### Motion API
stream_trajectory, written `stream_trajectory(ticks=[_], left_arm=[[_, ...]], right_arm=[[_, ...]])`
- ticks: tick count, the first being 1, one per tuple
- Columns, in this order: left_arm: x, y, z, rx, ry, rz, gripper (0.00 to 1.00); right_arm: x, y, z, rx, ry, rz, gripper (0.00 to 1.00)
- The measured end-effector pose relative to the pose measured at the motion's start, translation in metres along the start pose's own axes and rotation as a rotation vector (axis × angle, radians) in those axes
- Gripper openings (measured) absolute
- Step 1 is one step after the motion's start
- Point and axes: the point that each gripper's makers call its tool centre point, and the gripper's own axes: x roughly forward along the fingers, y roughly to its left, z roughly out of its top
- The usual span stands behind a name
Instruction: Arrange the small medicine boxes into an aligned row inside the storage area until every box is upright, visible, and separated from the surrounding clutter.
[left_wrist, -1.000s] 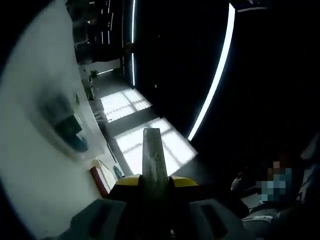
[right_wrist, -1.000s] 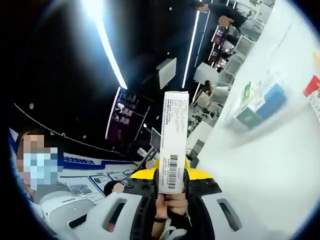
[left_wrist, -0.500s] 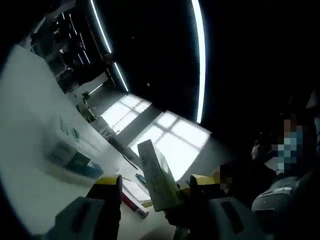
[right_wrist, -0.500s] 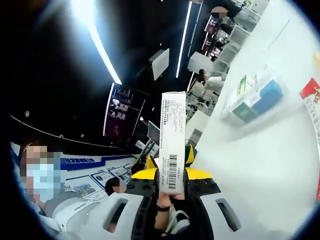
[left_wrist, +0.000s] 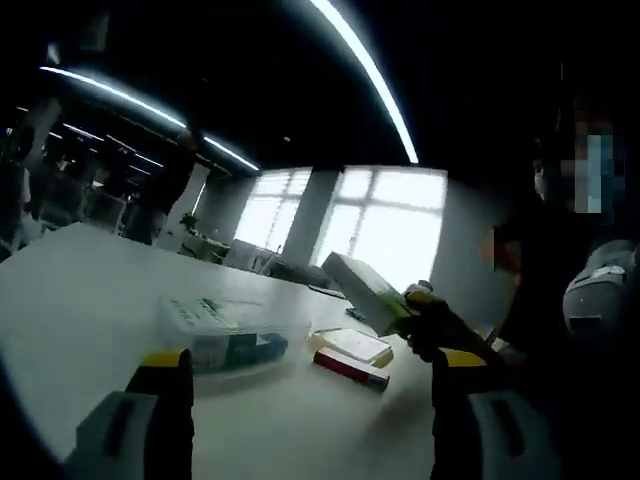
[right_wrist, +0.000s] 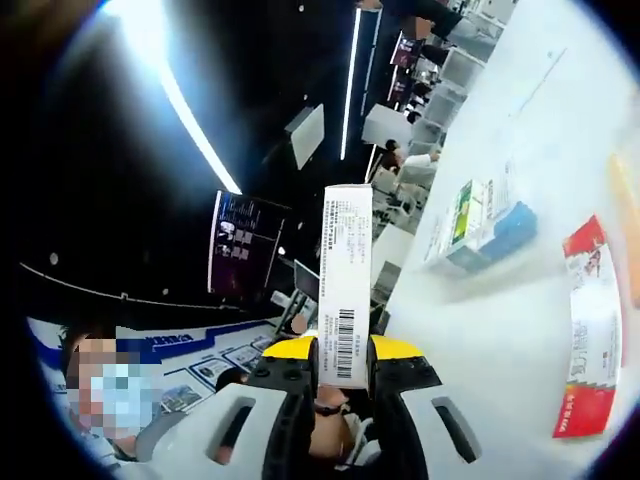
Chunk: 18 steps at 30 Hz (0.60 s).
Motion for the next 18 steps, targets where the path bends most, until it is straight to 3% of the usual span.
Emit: stream_trajectory(ticks=[10,18], left_arm=[[-0.013,0.011,0.003,0.055,0.011,0.052,1.0],[-0.015,0.009,0.002,0.066,0.01,0.058,1.0]], right_arm=[[-0.001,0.0,0.014,-0.008,0.019,-0.034,0.17],[0.013,-0.006,0.041,0.008,0.063,-0.057,0.17]])
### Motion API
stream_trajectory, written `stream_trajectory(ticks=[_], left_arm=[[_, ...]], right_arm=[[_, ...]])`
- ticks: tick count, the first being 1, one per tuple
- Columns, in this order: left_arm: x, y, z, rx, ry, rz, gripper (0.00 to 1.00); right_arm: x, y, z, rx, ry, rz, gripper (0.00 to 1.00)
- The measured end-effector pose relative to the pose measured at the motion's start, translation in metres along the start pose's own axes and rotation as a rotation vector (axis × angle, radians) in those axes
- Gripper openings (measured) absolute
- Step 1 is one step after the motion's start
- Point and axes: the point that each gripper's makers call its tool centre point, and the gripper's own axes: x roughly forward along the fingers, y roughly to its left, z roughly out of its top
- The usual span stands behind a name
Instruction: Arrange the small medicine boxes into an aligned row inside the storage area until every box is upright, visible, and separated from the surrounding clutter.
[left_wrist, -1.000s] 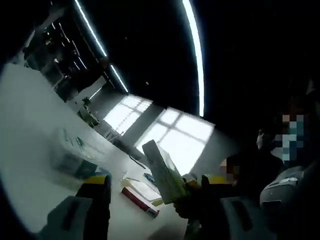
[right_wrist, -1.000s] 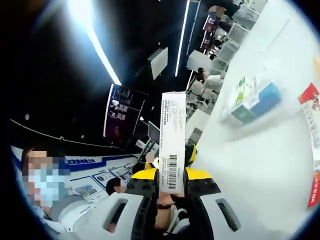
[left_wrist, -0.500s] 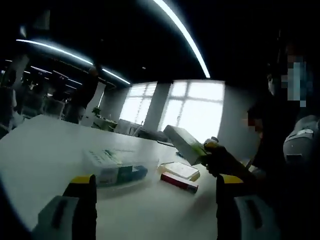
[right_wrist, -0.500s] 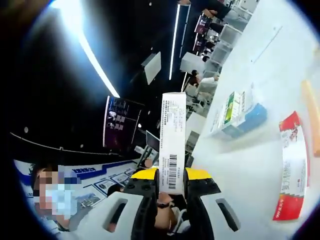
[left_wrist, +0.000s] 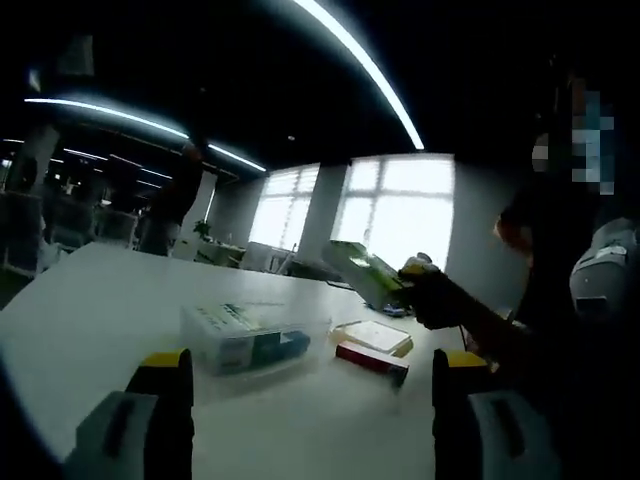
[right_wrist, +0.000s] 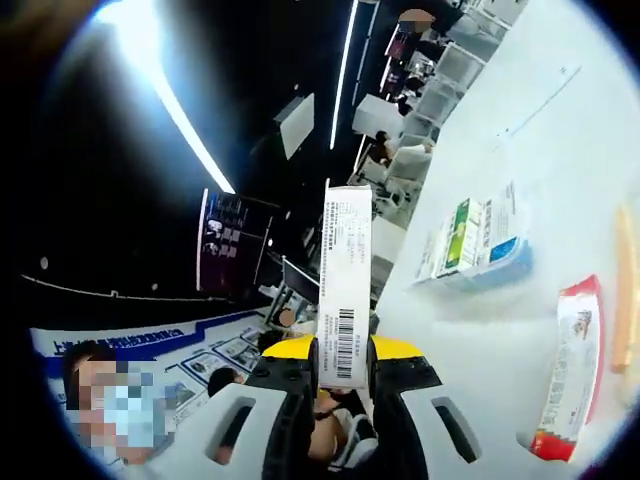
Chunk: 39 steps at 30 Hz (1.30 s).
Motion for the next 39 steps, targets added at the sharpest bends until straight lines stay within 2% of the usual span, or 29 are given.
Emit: stream_trajectory(ticks=[5,7,16,19,24,27,29,31,34,39], left_arm=[[0.001,-0.002,-0.004,-0.008,0.013,0.0,0.99],[0.002,-0.003,-0.006,-0.017,0.017,-0.003,0.99],[0.004,-0.004,-0.01,-0.031,0.025,-0.009,0.99],[0.007,-0.006,-0.013,-0.04,0.039,-0.018,0.99],[0.008,-0.01,-0.014,-0.03,0.05,-0.024,0.99],[0.008,-0.011,-0.014,-0.03,0.052,-0.027,0.99],[0.007,-0.01,-0.014,-0.031,0.05,-0.024,0.99],[0.006,-0.01,-0.015,-0.032,0.056,-0.022,0.98],[0.005,-0.01,-0.015,-0.033,0.056,-0.019,0.98],[0.004,-0.009,-0.015,-0.036,0.057,-0.019,0.97]], right_arm=[[0.007,-0.02,0.028,0.033,0.0,-0.048,0.17],[0.011,-0.034,0.043,0.03,-0.034,-0.094,0.17],[0.038,-0.08,0.071,0.075,-0.007,-0.194,0.17],[0.044,-0.097,0.073,0.065,0.024,-0.254,0.17],[0.053,-0.12,0.074,0.083,0.076,-0.315,0.17],[0.059,-0.124,0.077,0.105,0.099,-0.31,0.18],[0.059,-0.128,0.075,0.098,0.147,-0.35,0.18],[0.059,-0.13,0.074,0.078,0.167,-0.383,0.18],[0.058,-0.132,0.076,0.027,0.171,-0.436,0.18],[0.058,-0.132,0.073,0.054,0.184,-0.467,0.19]])
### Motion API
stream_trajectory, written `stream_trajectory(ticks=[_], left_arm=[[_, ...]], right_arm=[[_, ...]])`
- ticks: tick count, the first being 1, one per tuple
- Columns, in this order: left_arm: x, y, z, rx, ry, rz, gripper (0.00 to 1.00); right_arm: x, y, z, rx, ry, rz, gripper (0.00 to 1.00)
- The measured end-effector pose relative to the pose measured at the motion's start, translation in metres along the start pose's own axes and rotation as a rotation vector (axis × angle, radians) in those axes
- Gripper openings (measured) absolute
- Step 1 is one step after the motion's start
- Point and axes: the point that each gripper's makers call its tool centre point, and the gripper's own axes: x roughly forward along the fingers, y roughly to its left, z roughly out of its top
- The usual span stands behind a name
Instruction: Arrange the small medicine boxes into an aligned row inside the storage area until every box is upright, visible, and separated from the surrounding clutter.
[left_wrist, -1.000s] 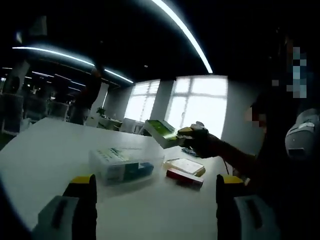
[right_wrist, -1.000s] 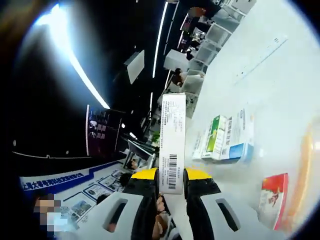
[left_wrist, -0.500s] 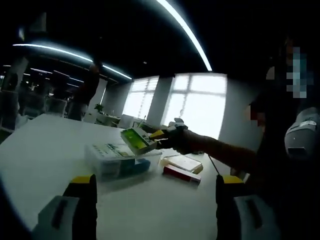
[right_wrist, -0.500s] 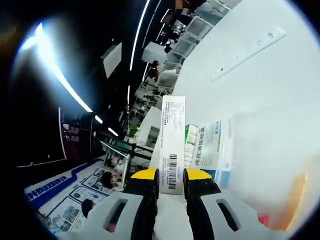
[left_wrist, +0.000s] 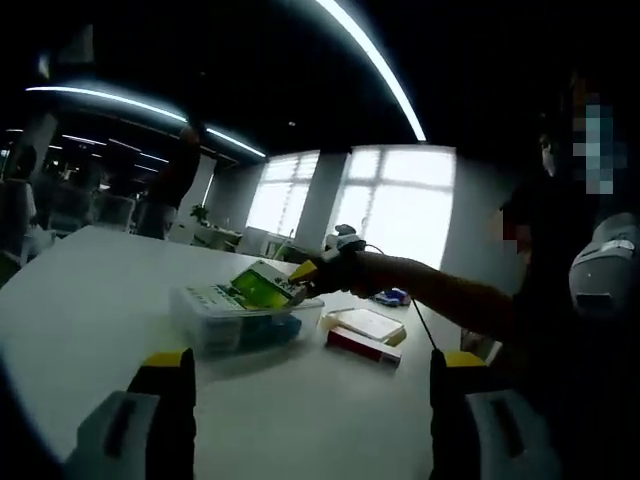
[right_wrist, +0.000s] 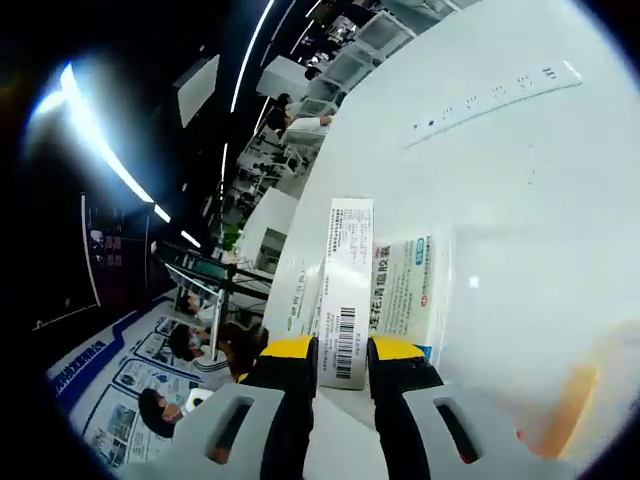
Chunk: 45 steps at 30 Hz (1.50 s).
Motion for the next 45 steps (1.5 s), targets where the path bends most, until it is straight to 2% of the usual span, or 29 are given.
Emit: stream_trajectory(ticks=[3,4,6,8,12,17,18,20,24,27,29,32,35,37,39,42,45], left_arm=[[0.0,-0.001,-0.001,0.004,0.003,-0.002,0.97],[0.0,-0.001,-0.001,0.004,0.005,-0.002,0.97],[0.0,0.0,-0.001,0.002,0.005,-0.002,0.97],[0.0,0.0,-0.002,0.0,0.005,-0.003,0.96],[0.0,-0.001,-0.004,0.0,0.009,-0.003,0.96],[0.0,-0.001,-0.005,-0.001,0.01,-0.004,0.95],[-0.001,0.0,-0.005,-0.001,0.01,-0.001,0.95],[0.0,-0.001,-0.006,-0.005,0.009,-0.006,0.95],[0.001,-0.003,-0.007,-0.007,0.01,-0.013,0.95],[0.001,-0.004,-0.007,-0.003,0.009,-0.015,0.95],[0.001,-0.004,-0.007,-0.005,0.01,-0.014,0.95],[0.0,-0.003,-0.006,0.001,0.012,-0.012,0.95],[0.0,-0.003,-0.006,0.002,0.011,-0.009,0.95],[0.001,-0.003,-0.007,0.001,0.012,-0.009,0.95],[0.001,-0.004,-0.007,0.002,0.013,-0.012,0.95],[0.002,-0.005,-0.007,0.005,0.014,-0.014,0.94],[0.002,-0.005,-0.006,0.008,0.013,-0.016,0.94]], right_arm=[[0.0,0.001,-0.003,-0.088,-0.006,-0.034,0.2],[0.0,0.001,-0.002,-0.091,-0.005,-0.047,0.21],[0.0,0.002,0.001,-0.174,-0.025,-0.077,0.23],[-0.001,0.001,0.0,-0.232,-0.01,-0.125,0.24],[-0.002,0.001,0.003,-0.36,-0.005,-0.212,0.34],[-0.001,0.003,-0.002,-0.428,0.018,-0.257,0.4],[-0.002,0.001,0.002,-0.466,0.003,-0.299,0.4],[0.001,0.001,0.001,-0.476,0.01,-0.307,0.39],[0.008,0.003,-0.007,-0.476,0.034,-0.288,0.42],[0.009,0.004,-0.01,-0.505,0.05,-0.303,0.45],[0.007,0.003,-0.008,-0.51,0.057,-0.32,0.45],[0.004,0.006,-0.003,-0.543,0.034,-0.332,0.45],[0.008,0.009,-0.006,-0.487,0.041,-0.29,0.45],[0.009,0.006,-0.004,-0.502,0.036,-0.307,0.46],[0.006,-0.002,0.003,-0.539,0.015,-0.376,0.48],[0.005,-0.008,0.008,-0.575,0.011,-0.445,0.43],[0.011,-0.006,0.005,-0.565,0.03,-0.43,0.45]])
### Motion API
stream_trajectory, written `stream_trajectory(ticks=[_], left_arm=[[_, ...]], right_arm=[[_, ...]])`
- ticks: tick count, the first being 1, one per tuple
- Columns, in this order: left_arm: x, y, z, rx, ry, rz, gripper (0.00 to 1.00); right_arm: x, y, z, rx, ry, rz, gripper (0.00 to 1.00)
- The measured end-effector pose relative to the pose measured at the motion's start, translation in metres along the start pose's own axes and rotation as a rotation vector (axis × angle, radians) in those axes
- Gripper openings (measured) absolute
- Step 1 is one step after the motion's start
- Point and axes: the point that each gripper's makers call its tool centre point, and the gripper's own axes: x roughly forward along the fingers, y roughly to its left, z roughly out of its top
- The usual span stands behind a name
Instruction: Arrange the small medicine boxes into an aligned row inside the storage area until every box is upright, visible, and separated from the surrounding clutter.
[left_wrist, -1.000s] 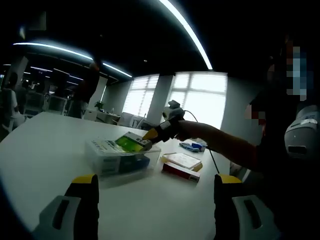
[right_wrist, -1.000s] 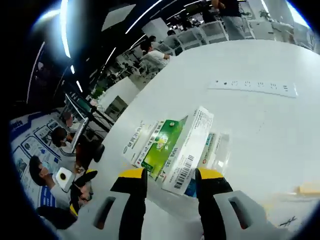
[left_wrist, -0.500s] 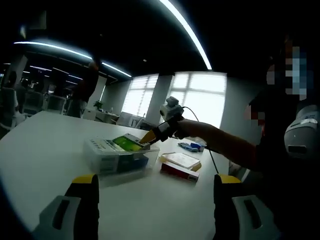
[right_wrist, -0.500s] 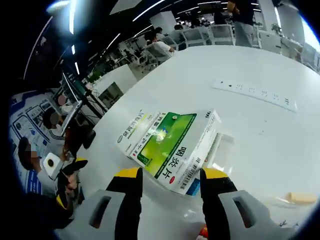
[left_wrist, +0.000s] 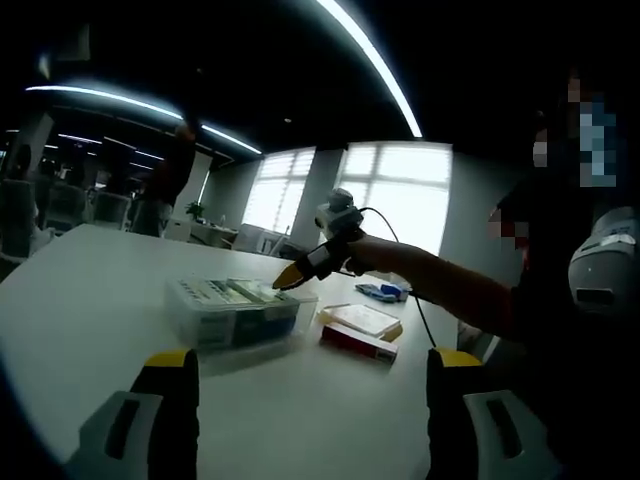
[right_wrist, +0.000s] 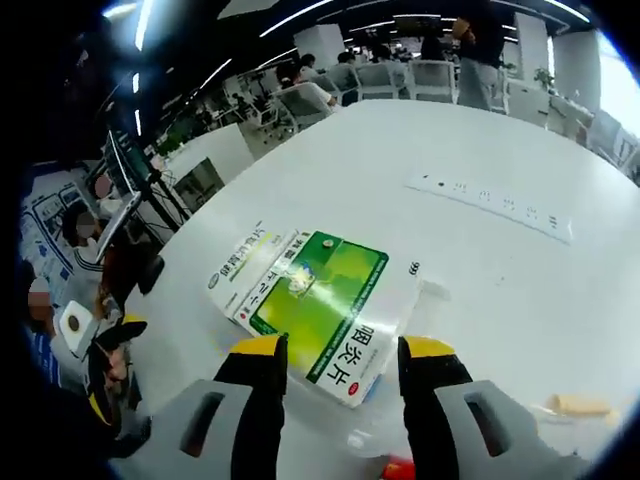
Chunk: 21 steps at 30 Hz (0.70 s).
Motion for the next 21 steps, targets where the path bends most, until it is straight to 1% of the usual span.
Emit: stream_trajectory(ticks=[1,3,9,13,21], left_arm=[[0.0,0.0,0.0,0.001,-0.001,0.0,0.94],[-0.001,-0.001,0.001,0.002,-0.002,0.0,0.94],[-0.003,-0.001,0.002,0.003,-0.007,0.002,0.94],[-0.003,-0.001,0.004,0.003,-0.011,0.001,0.94],[-0.004,-0.002,0.006,0.008,-0.012,-0.001,0.94]], right_arm=[[0.002,0.005,-0.003,0.043,0.019,0.032,0.46],[0.003,0.01,-0.004,0.067,0.021,0.071,0.49],[0.002,0.012,-0.002,0.085,-0.002,0.09,0.53],[0.001,0.013,-0.003,0.091,-0.001,0.096,0.51],[-0.003,0.018,-0.004,0.144,-0.023,0.14,0.54]])
